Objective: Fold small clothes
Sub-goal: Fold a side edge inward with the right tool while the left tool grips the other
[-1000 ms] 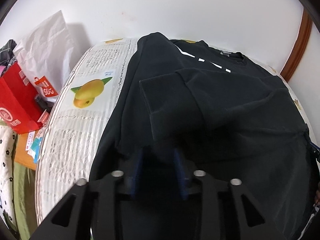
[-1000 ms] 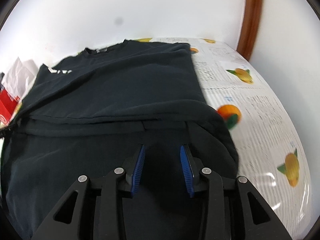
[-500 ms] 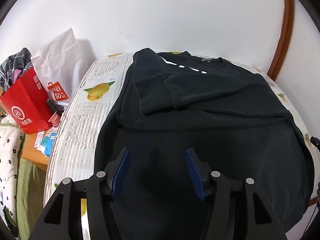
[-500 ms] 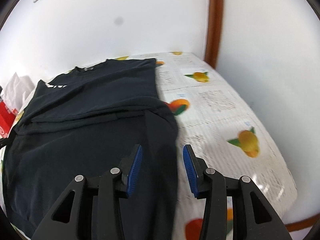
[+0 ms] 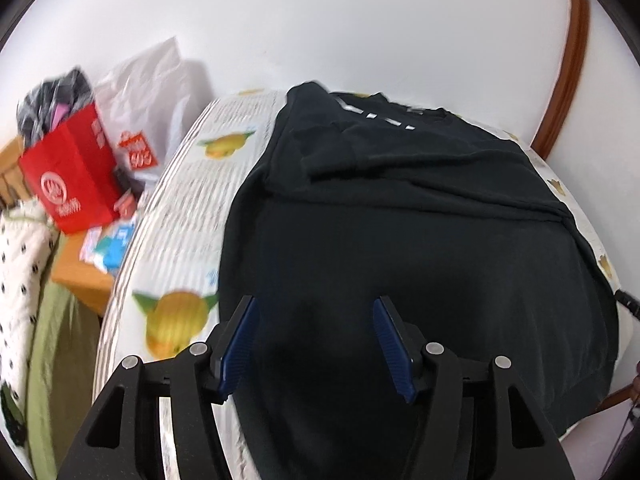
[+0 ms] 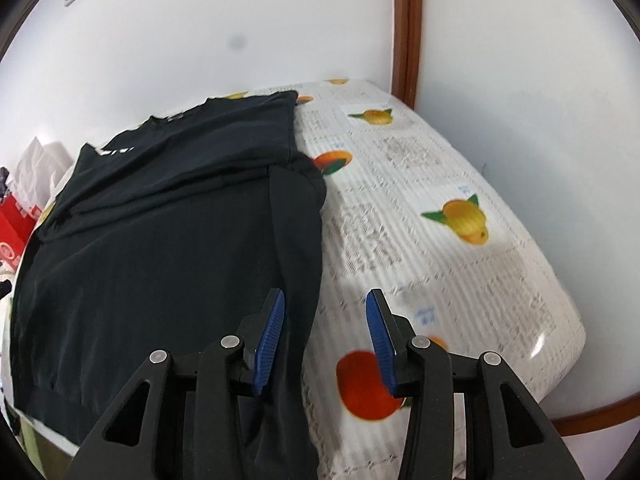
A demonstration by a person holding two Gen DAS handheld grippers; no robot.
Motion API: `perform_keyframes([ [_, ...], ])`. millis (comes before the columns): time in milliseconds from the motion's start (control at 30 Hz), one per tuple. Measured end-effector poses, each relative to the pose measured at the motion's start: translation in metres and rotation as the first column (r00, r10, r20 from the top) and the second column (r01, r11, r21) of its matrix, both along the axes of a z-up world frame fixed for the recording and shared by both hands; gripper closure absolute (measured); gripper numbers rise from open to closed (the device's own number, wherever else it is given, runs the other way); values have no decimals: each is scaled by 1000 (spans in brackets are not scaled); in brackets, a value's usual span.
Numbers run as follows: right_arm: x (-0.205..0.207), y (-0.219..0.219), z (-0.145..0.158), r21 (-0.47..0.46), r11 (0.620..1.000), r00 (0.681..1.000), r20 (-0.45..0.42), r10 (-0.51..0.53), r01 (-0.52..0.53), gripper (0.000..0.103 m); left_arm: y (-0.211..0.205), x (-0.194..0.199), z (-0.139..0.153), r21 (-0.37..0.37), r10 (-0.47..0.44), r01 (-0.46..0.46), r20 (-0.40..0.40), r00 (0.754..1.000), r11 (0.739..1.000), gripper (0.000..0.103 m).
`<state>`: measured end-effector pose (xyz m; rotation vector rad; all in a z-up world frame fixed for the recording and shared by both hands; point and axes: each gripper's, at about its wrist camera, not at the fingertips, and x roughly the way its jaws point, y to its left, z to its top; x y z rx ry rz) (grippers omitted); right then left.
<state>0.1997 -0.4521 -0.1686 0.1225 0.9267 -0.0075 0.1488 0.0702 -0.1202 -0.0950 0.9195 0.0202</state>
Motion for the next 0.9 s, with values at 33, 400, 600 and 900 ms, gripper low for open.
perform_keyframes([
  [33,-1,1,-2,3,1000,1000,-5,7,-7,61,4,-3,-2,-13,8,-8,-8,1000,1000,44],
  [400,-11,16,-37,9,999,997,-65,46,-45,58,33,-30,-29,-43,56,-59,-64,996,997,38],
  [600,-5,18,-42,22,999,997,-68,42,-41,58,32,-30,-41,-46,52,-57,-99,994,997,40],
  [900,-24,24,-43,-3,997,995,-56,77,-77,59,7,-51,-49,42,6,-2,-95,995,999,42],
])
